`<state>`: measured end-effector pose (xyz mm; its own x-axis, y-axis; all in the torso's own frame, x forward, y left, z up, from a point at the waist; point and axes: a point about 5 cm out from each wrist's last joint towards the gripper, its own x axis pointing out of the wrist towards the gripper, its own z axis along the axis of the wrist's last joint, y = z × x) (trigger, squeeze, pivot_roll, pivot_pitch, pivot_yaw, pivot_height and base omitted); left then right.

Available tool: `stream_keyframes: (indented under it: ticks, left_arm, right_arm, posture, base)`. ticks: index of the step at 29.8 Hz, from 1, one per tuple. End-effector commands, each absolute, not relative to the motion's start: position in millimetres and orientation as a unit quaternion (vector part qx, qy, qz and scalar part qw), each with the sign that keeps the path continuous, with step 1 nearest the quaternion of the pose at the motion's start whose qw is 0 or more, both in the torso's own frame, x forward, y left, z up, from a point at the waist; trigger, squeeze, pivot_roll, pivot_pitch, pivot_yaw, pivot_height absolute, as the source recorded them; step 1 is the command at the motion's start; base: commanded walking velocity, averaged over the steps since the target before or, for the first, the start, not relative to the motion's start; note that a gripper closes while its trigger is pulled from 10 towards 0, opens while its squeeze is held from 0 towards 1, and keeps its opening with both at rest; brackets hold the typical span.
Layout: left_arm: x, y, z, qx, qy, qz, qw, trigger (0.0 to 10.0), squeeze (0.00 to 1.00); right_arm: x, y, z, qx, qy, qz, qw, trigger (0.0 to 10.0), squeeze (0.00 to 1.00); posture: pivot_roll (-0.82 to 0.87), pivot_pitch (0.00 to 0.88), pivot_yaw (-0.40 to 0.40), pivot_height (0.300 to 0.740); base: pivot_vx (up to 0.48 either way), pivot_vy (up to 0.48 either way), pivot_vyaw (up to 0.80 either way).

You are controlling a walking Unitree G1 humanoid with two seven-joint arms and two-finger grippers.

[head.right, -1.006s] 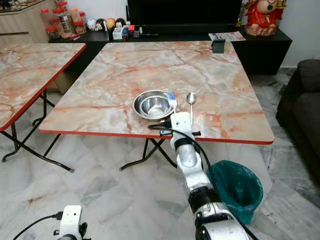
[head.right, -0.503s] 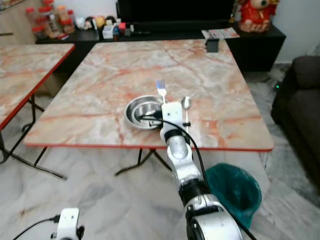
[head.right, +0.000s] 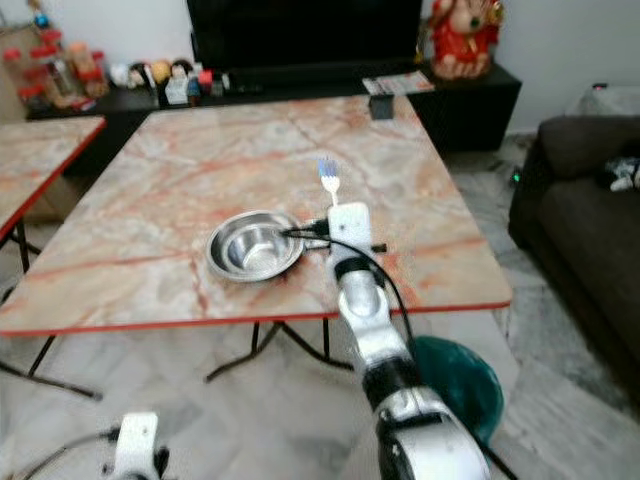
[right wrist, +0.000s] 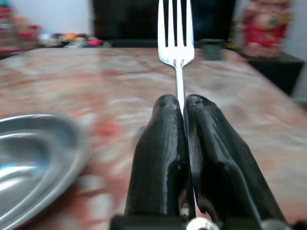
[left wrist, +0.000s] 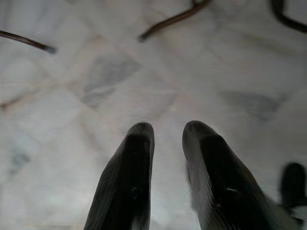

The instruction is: Setting the table

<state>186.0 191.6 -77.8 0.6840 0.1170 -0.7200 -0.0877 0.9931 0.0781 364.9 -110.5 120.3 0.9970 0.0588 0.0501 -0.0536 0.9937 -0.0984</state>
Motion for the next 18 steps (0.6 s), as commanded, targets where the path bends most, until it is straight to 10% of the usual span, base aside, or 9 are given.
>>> stream_keyframes:
  ticks: [1, 18]
  left_arm:
    - [184.6, 203.1, -76.9, 0.026, 0.396, 0.069, 0.915, 10.0, 0.00]
    - [185.2, 203.6, -76.7, 0.031, 0.396, 0.064, 0.915, 10.0, 0.00]
  right_arm:
    - [366.8, -95.3, 128.3, -0.033, -0.039, 0.046, 0.998, 10.0, 0.00]
    - [364.8, -94.0, 126.6, -0.028, -0.043, 0.054, 0.997, 10.0, 0.00]
  posture:
    - [-0.01, 0.000, 0.064, 0.740]
    - [-0.02, 0.000, 0.066, 0.740]
  base:
    - [0.296, 0.000, 0.00]
    - [0.298, 0.000, -0.24]
